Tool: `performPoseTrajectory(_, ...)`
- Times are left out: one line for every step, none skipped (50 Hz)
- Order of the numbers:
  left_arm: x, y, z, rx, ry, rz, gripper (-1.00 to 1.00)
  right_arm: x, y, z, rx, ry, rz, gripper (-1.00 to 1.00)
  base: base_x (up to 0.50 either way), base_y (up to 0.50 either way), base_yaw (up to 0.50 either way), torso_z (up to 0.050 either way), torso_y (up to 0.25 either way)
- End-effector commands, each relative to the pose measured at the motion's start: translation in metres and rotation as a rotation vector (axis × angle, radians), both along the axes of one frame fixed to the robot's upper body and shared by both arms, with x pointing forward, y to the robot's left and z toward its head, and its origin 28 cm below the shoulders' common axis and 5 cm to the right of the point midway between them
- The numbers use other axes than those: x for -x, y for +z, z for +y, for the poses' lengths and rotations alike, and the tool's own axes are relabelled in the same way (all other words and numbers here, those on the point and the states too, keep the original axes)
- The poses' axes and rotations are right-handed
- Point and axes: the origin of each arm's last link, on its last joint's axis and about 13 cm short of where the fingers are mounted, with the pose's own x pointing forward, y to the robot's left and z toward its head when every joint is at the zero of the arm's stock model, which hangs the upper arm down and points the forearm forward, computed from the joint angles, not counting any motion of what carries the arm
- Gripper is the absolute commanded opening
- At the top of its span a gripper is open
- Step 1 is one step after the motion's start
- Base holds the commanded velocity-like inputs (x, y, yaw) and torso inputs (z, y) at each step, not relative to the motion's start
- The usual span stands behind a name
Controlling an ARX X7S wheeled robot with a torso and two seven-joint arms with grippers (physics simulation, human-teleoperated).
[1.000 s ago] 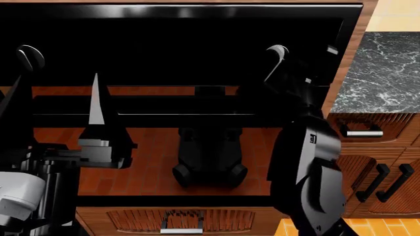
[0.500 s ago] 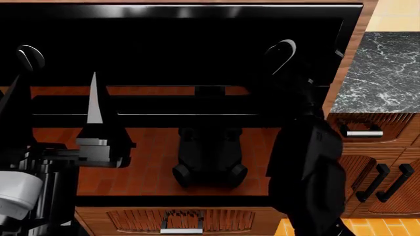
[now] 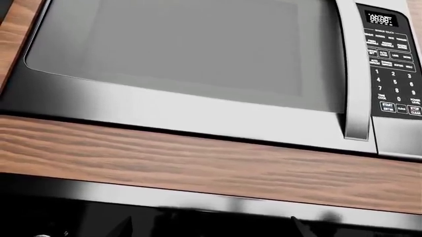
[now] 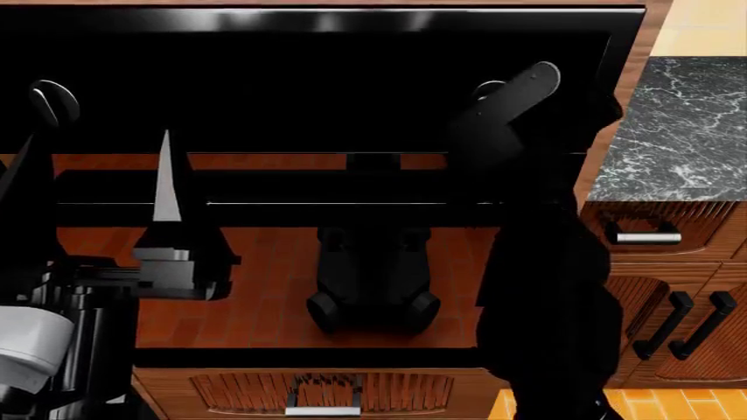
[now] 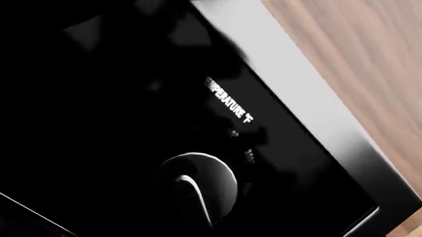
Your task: Preheat the oven by turning the temperature knob.
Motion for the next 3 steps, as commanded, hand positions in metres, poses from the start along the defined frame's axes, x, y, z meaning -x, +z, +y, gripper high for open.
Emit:
performPoseTrajectory(-0.0009, -0.0004, 0.0001, -0.002, 0.001, 0.002, 1.00, -0.0070, 0.0100, -0.0039, -0.057, -0.036, -0.012, -1.00, 0.02, 0.00, 0.01, 0.000, -0.011)
performPoseTrajectory(-0.0010, -0.0004, 0.0001, -0.002, 0.000, 0.002, 1.00, -0.0067, 0.0104, -0.0040, -0.067, -0.035, -0.012, -1.00, 0.02, 0.00, 0.00, 0.000, 0.000)
performPoseTrajectory(-0.0012, -0.0004, 0.0001, -0.003, 0.000, 0.002, 1.00, -0.0065, 0.0107, -0.0042, -0.073, -0.035, -0.011, -1.00, 0.02, 0.00, 0.01, 0.000, -0.011)
